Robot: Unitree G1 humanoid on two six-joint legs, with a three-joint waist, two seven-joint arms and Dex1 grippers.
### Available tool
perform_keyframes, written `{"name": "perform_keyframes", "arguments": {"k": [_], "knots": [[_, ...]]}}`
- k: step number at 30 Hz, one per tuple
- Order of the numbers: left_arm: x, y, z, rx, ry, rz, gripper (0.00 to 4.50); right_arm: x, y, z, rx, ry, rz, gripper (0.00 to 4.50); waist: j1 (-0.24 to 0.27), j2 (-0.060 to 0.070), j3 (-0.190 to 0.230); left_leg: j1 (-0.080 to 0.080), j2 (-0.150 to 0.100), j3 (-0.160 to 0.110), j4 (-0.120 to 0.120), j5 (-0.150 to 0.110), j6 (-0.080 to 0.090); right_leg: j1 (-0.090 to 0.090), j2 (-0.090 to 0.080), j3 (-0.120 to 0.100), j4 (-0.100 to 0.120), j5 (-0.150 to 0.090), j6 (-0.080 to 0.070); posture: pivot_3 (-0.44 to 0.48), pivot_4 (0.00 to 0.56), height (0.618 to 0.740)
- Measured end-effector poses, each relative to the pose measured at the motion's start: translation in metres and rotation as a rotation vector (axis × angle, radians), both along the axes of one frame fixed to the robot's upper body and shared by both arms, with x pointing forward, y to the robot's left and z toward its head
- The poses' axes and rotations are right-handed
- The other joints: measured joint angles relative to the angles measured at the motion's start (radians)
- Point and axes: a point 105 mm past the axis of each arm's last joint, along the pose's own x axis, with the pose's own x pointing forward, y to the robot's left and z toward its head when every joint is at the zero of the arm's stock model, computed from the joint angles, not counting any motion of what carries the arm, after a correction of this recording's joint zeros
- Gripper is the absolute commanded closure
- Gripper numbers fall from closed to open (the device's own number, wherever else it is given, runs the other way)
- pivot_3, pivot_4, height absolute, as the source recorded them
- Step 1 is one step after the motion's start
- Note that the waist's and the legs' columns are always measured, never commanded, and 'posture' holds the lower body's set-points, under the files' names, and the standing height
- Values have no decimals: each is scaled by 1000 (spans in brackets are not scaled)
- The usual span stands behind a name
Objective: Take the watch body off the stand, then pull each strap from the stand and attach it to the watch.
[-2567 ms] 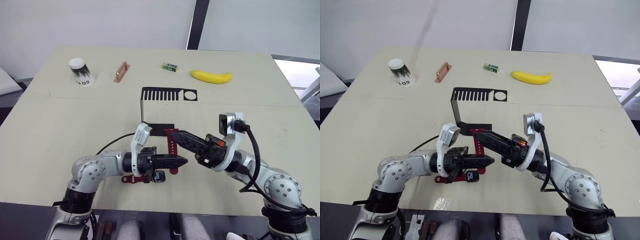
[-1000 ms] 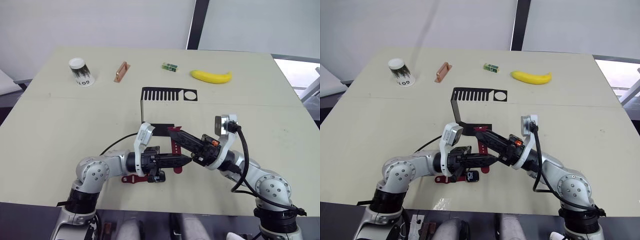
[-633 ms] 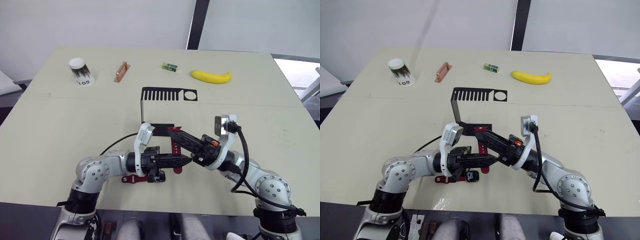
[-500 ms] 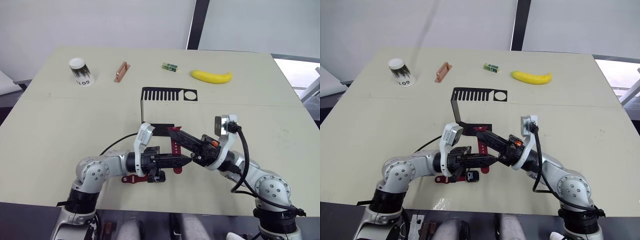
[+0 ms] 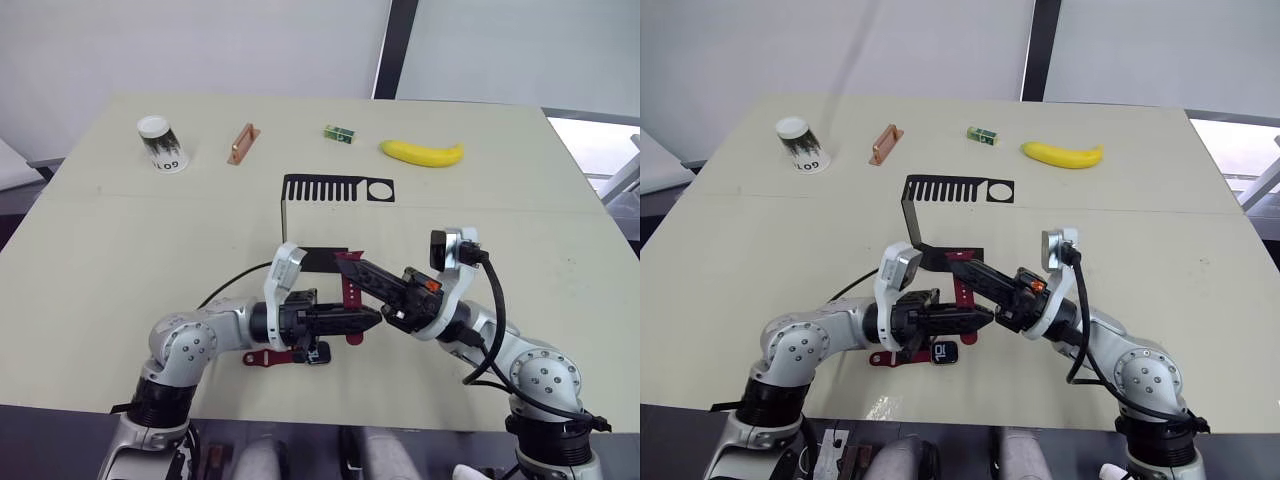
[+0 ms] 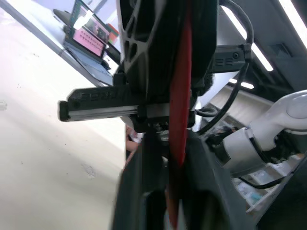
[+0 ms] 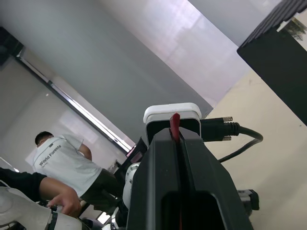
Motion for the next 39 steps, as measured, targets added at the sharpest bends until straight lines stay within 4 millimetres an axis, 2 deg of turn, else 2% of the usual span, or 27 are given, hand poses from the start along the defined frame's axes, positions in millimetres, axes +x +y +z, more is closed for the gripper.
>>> {"name": "perform_keyframes", "arguments": {"k": [4, 5, 8, 10, 14, 19, 21, 23, 26, 29, 33, 36, 39], "knots": [[5, 20, 7, 28, -124, 43, 199, -2, -7, 8, -9, -46, 1, 4500, -1, 0, 0, 0, 0, 0, -1, 0, 0, 0, 0, 0, 0, 0, 0, 0, 150, 739], [6, 29, 9, 42, -163, 57, 91, -2, -11, 11, -17, -69, -10, 4500, -1, 0, 0, 0, 0, 0, -1, 0, 0, 0, 0, 0, 0, 0, 0, 0, 150, 739], [8, 53, 13, 79, -244, 115, 91, -3, -23, 15, -91, -166, -67, 4500, 0, 0, 0, 0, 0, 0, -1, 0, 0, 0, 0, 0, -1, 0, 0, 0, 150, 739], [8, 72, 8, 153, -291, 166, 91, -3, -34, 10, -204, -250, -126, 4500, 0, 0, 0, -1, 0, 0, -3, 0, 0, -1, 0, 0, -3, 0, 0, 0, 150, 739], [12, 124, -5, 346, -440, 313, 91, -4, -71, -26, -505, -415, -271, 4500, 3, 0, 0, 0, -1, 0, -9, 0, 1, 0, 0, -1, -10, 0, 1, 0, 150, 739], [9, 183, -22, 546, -543, 441, 91, -9, -116, -47, -650, -486, -424, 4500, 1, -1, 1, 1, 0, 1, -12, 0, 1, 0, 0, -1, -10, 0, 1, 0, 150, 739], [-1, 209, -28, 656, -563, 443, 91, -12, -136, -56, -717, -499, -477, 4500, -3, -1, 1, 2, 0, 2, -13, 1, 1, 0, -1, 0, -10, 0, 0, 0, 150, 739], [-8, 224, -33, 709, -575, 448, 91, -14, -148, -61, -783, -546, -503, 4500, -2, -1, 1, 2, -1, 3, -14, 1, 1, 0, -1, 0, -9, 0, 0, 0, 150, 739], [-14, 226, -39, 712, -571, 444, 91, -11, -165, -64, -842, -591, -554, 4500, 0, -1, 1, 2, -1, 3, -14, 1, 1, 0, -2, 0, -9, 0, 0, 0, 150, 739], [-16, 219, -41, 703, -582, 426, 91, -10, -172, -63, -863, -623, -574, 4500, 1, -1, 1, 3, -1, 2, -14, 1, 1, 0, -2, 0, -9, 0, 0, 0, 150, 739], [-18, 182, -33, 663, -631, 349, 91, -14, -164, -65, -847, -639, -515, 4500, 1, -1, 1, 2, -1, 2, -14, 1, 1, 0, -2, 0, -8, 0, 1, 0, 150, 739], [-17, 153, -27, 625, -642, 322, 91, -18, -147, -64, -822, -675, -442, 4500, 0, -1, 1, 3, -1, 2, -14, 1, 0, 0, -2, 0, -7, 0, 1, 0, 150, 739], [-13, 128, -29, 619, -626, 312, 91, -22, -130, -63, -797, -710, -377, 4500, -4, -1, 1, 4, -1, 3, -14, 1, 0, 0, -1, 1, -6, 0, 1, 0, 150, 739]]}}
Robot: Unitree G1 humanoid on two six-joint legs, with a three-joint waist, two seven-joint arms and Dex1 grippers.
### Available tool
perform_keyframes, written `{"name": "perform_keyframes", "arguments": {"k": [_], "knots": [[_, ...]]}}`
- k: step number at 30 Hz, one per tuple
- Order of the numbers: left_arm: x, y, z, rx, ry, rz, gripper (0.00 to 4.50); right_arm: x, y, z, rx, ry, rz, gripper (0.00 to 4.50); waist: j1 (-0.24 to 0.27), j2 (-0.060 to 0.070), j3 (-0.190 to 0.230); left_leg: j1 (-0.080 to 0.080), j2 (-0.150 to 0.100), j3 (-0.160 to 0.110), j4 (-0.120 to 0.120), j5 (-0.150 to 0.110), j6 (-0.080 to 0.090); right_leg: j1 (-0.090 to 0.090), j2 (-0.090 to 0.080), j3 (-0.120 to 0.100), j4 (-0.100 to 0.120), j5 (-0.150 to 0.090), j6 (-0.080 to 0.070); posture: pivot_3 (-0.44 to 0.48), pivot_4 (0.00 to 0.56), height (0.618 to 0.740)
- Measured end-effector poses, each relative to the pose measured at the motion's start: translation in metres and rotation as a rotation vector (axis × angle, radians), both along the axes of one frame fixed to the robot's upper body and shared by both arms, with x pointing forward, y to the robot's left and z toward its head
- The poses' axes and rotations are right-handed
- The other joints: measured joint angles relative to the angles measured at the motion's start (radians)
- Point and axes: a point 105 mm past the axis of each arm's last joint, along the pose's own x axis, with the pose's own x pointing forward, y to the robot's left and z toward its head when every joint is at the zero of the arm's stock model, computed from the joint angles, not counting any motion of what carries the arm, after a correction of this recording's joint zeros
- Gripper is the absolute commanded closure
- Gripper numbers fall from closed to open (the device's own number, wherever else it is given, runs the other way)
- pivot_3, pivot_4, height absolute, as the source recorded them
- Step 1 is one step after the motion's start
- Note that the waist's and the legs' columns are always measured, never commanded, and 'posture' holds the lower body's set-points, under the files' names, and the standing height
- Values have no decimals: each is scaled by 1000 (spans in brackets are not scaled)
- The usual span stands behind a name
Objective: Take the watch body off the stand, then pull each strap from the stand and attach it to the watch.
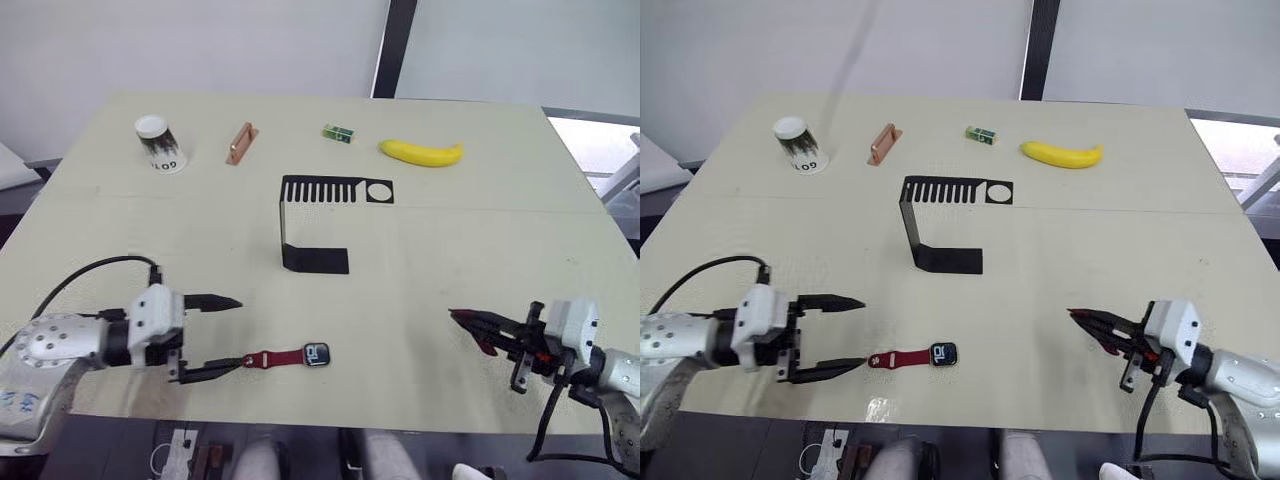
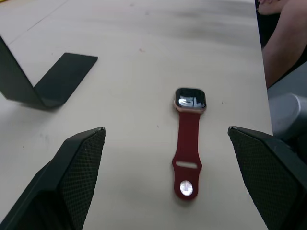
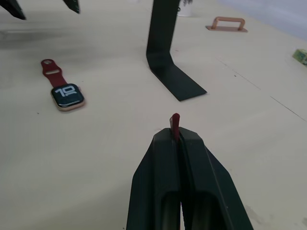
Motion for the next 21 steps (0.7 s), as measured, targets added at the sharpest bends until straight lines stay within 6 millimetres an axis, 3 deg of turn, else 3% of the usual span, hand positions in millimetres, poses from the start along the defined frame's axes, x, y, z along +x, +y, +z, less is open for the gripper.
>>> {"name": "perform_keyframes", "arguments": {"k": [6, 11, 17, 21], "knots": [[0, -42, -30, 52, 18, -54, 91, 0, 28, 4, 20, -5, 105, 4500, 6, 0, 0, -1, -1, 0, 1, 0, 0, 0, 0, 0, 0, 0, 0, 0, 150, 739], [11, -63, -43, 58, -9, -9, 91, -2, 39, 1, 29, 12, 133, 4500, 8, 0, 0, -1, -1, 0, 3, 0, 0, 0, 0, 0, 0, 0, 0, 0, 150, 739], [11, -74, -66, 120, -3, -8, 91, -6, 40, -3, 21, 23, 129, 4500, 5, 0, 0, 0, 0, 0, 4, 1, 0, 0, 1, 0, 2, 0, 0, 0, 150, 739], [14, -80, -68, 112, -27, -3, 91, -8, 42, -1, 17, 17, 135, 4500, 8, 0, 0, 0, 0, 0, 8, 0, 1, 1, 0, 0, 4, 0, 0, 0, 150, 739]]}}
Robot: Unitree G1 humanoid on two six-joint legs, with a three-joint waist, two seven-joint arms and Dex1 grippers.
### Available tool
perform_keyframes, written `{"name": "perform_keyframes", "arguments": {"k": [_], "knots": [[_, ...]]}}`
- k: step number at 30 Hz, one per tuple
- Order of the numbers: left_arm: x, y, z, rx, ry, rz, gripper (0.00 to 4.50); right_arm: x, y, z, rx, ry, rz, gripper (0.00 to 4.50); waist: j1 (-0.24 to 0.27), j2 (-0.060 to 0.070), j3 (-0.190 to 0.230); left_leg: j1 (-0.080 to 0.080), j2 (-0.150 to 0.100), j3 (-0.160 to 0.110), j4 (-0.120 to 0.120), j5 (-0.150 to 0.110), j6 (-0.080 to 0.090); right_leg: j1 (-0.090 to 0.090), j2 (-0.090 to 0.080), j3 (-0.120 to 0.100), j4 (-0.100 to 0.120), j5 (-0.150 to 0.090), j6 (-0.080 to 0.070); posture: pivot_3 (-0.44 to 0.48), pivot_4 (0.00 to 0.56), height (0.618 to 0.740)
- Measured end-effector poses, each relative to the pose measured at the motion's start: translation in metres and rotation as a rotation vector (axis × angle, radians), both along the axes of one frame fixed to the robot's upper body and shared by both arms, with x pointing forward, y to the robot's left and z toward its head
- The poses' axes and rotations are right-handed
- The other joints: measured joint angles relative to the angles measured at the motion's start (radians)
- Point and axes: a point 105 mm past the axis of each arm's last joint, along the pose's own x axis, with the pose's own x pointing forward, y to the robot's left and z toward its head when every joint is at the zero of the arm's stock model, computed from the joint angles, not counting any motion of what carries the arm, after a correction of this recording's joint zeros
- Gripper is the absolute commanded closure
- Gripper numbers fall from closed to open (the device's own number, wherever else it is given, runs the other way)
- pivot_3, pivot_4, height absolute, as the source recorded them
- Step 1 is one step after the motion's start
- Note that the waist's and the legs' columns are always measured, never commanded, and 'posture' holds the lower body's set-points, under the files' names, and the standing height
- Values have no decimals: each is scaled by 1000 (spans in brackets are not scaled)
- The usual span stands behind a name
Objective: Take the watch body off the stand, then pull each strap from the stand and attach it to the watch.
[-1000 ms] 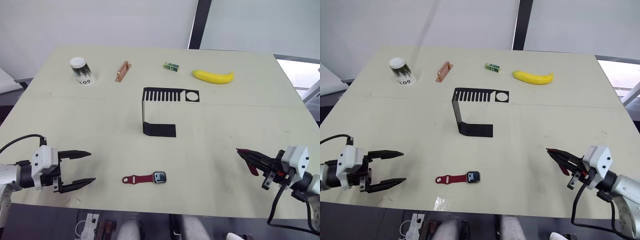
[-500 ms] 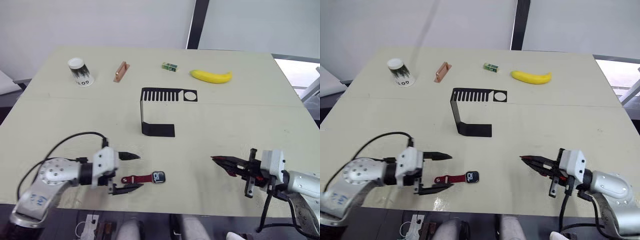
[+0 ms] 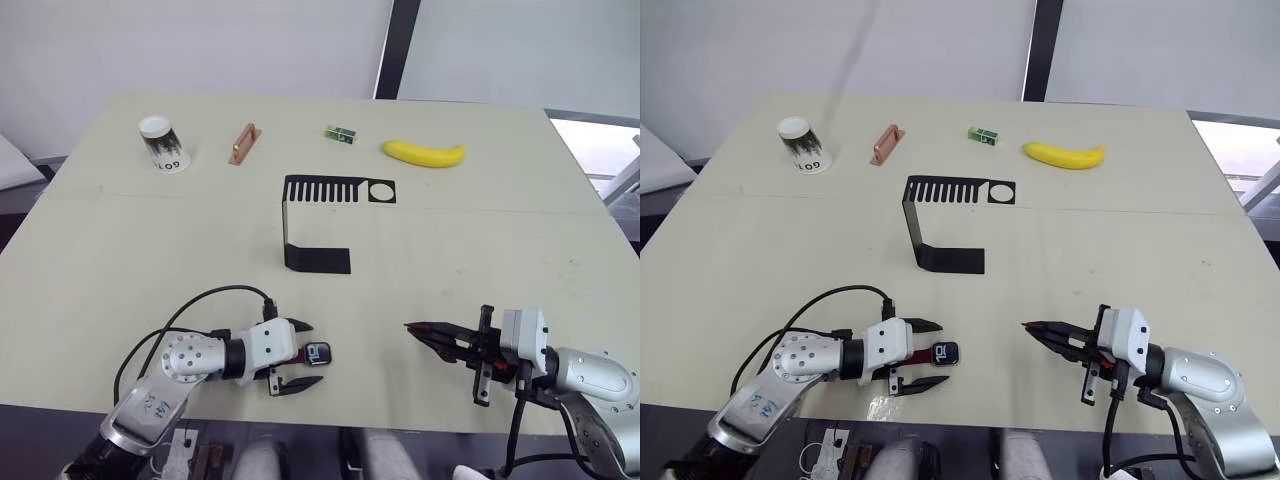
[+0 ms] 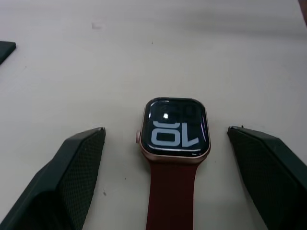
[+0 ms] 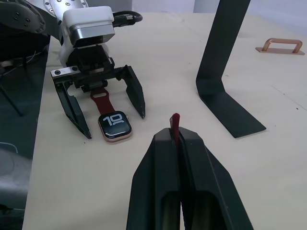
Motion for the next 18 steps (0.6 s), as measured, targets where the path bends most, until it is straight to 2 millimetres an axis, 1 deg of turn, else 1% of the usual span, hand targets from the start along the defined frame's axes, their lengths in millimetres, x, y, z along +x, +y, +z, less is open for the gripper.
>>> {"name": "perform_keyframes", "arguments": {"k": [7, 8, 11, 18], "knots": [[2, -1, -2, 4, 38, 7, 91, -2, -1, -2, 5, 24, -5, 4500, 0, 0, 0, 2, 0, -1, 3, -1, 1, 3, 0, 0, 2, 0, 0, 0, 150, 739], [2, 0, -3, 10, 43, 6, 91, -2, -1, -2, 5, 25, -6, 4500, 0, 0, 0, 4, 0, -1, 3, -1, 1, 5, 0, 0, 2, 0, 0, 0, 150, 739], [2, 1, -4, 26, 59, 10, 91, -1, -2, -2, 5, 27, -5, 4500, -4, -1, 0, 18, 0, 0, -5, -2, 1, 17, 0, 0, -2, -1, -1, 0, 150, 739], [3, 2, -7, 34, 72, 7, 91, -1, -2, -1, 7, 29, -6, 4500, -3, -1, -3, 19, 0, 0, -8, -1, -1, 18, 0, 0, -4, -1, -1, 0, 150, 739]]}}
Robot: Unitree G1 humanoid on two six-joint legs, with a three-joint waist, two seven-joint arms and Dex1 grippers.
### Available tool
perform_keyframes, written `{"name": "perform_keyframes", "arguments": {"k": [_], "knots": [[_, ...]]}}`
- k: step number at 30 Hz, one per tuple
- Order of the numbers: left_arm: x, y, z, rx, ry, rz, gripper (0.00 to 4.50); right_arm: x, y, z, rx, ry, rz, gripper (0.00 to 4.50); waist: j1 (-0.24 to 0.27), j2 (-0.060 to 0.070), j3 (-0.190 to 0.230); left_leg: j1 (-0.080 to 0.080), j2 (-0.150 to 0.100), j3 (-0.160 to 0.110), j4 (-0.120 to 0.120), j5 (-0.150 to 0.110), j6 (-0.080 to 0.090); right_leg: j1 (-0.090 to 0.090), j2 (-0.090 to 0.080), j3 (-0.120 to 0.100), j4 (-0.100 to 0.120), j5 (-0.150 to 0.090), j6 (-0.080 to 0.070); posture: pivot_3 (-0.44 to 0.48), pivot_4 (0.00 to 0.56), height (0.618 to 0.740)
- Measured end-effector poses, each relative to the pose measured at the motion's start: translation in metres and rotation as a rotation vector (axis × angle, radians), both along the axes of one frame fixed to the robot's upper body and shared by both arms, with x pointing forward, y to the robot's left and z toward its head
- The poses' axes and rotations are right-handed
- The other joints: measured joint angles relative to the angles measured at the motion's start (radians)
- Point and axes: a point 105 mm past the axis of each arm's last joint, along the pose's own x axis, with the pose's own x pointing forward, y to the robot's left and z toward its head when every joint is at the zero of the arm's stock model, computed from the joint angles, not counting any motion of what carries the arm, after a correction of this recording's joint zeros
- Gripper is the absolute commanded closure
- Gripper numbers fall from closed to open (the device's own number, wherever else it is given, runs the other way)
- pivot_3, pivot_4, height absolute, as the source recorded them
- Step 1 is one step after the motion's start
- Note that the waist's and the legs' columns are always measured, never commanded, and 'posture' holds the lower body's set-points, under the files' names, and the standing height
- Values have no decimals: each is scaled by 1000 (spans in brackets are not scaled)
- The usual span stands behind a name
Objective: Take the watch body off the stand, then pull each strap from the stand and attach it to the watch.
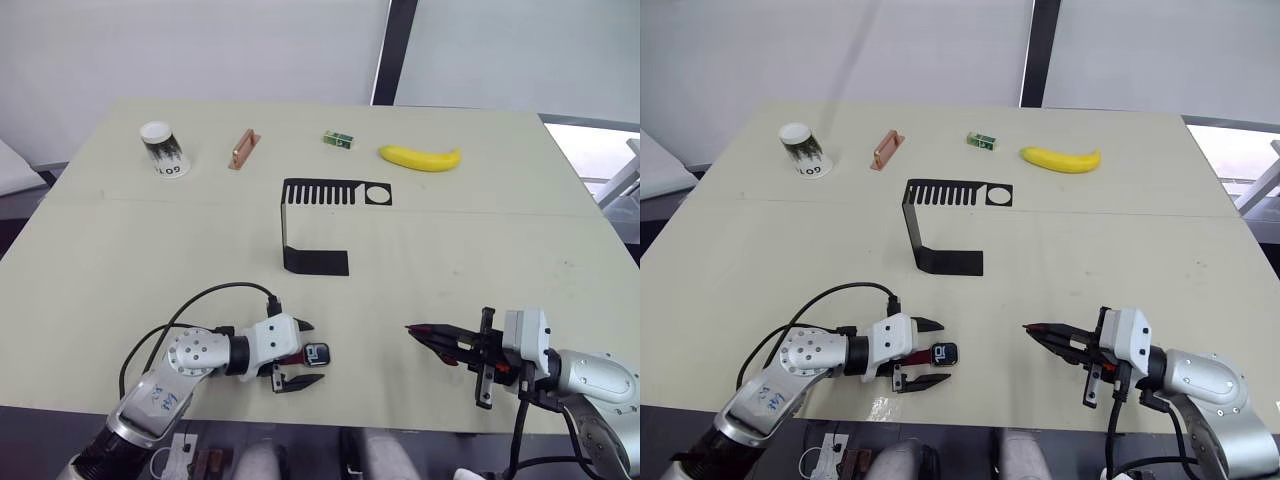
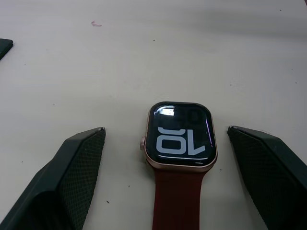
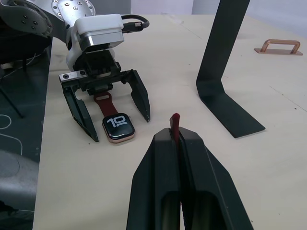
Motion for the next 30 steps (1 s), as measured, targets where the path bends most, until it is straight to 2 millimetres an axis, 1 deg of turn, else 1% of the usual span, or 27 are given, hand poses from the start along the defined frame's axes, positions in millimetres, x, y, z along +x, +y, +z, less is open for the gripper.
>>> {"name": "perform_keyframes", "arguments": {"k": [4, 5, 7, 9, 11, 12, 14, 24, 27, 29, 30], "knots": [[-2, 0, -3, 2, 13, -4, 91, 1, 0, 0, -1, 5, -1, 4500, 1, 0, -3, 0, 0, 0, 0, 0, 0, 0, 0, 0, 0, 0, 0, 0, 150, 739], [-2, 0, -4, 2, 12, -6, 315, 1, 0, 0, -1, 5, -2, 4500, 0, 0, -4, 0, 0, 0, 0, 0, 0, 0, 0, 0, 0, 0, 0, 0, 150, 739], [-3, 0, -4, 2, 9, -13, 820, 2, 0, 1, 0, 2, -4, 4500, 0, 1, -5, 1, 0, 0, -1, 0, 0, 0, 0, 0, 0, 0, 0, 0, 150, 739], [-7, -2, -6, 2, 16, -36, 1780, 3, 0, 1, 2, 0, -8, 4500, 0, 2, -6, 2, 0, 0, -1, 0, 0, 1, 0, 0, -1, 0, 0, 0, 150, 739], [-8, -3, -8, 1, 18, -41, 2722, 3, 1, 2, 5, -1, -11, 4500, 1, 2, -6, 7, 0, 0, -2, 0, 1, 7, 0, 0, -2, 0, 0, 0, 150, 739], [-8, -3, -9, 5, 19, -37, 2900, 4, 2, 2, 6, -2, -10, 4500, 1, 2, -6, 12, 0, 0, -3, -2, 4, 12, 0, 0, -4, 0, 0, 0, 150, 739], [-8, -3, -10, 6, 20, -33, 2894, 3, 2, 2, 6, -4, -10, 4500, 0, 3, -7, 14, 1, 0, -5, -4, 5, 16, 0, 0, -5, -1, -1, 0, 150, 739], [-5, -2, -10, -3, 1, -45, 2894, 2, 4, 2, 10, 1, -10, 4500, 0, 5, -10, 14, 1, 0, -5, -3, 5, 17, -1, 0, -5, -1, -1, 0, 150, 739], [-2, 3, -7, -56, 53, -37, 2894, 1, 3, 0, 10, 10, -13, 4500, -3, 5, -10, 14, 1, 0, -5, -3, 4, 14, -1, 0, -4, -1, -1, 0, 150, 739], [-1, 11, -2, -101, 114, -29, 2894, 1, 2, 0, 7, 7, -17, 4500, -4, 5, -9, 12, 1, 0, -5, -2, 2, 11, -1, 0, -3, -1, -2, 0, 150, 739], [-1, 19, 1, -123, 163, -36, 2894, 1, 1, 0, 2, -4, -25, 4500, -4, 4, -8, 12, 1, 0, -5, -2, 1, 10, 0, 0, -2, -2, -2, 0, 150, 739]]}}
